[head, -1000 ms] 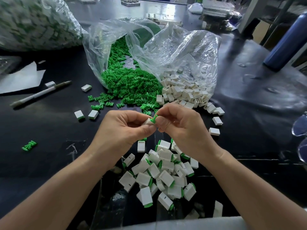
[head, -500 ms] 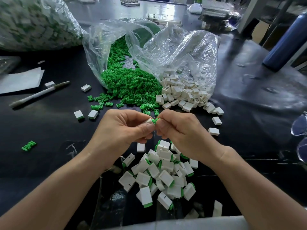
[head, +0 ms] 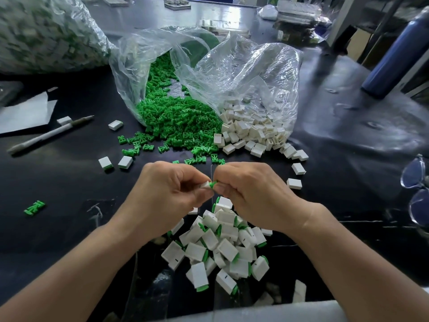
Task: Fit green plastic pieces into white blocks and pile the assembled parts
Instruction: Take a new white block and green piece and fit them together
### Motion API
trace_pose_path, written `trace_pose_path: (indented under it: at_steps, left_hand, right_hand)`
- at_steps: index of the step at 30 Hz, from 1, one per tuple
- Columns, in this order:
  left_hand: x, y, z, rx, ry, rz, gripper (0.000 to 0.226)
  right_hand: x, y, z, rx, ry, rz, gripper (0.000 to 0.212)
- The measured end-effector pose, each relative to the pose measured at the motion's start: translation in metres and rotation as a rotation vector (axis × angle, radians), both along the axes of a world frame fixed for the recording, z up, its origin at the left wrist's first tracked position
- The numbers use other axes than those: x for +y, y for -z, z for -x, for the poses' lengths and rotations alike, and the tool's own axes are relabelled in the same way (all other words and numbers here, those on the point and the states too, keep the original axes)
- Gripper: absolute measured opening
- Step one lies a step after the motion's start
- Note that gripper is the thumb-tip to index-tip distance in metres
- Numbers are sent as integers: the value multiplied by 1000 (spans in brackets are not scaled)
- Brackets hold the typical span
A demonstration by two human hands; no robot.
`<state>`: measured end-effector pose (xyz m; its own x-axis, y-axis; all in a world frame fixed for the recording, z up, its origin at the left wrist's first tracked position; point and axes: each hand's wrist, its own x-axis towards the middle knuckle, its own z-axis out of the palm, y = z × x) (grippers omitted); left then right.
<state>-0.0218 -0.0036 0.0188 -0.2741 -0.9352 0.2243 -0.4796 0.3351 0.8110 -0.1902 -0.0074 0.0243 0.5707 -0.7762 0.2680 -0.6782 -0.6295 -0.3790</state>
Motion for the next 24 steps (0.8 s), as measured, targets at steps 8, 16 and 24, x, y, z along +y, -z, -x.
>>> trace_pose_path:
  at_steps: [8, 16, 24]
  left_hand:
    - [0, 2, 2, 18, 37, -12, 4]
    - [-2, -5, 4, 460, 47, -148, 19]
    - [1, -5, 5, 571, 88, -235, 21]
  right_hand:
    - [0, 3, -1, 4, 0, 13, 16]
    - [-3, 2, 0, -663, 121, -508, 43]
    - [0, 3, -11, -954, -96, -1081, 50]
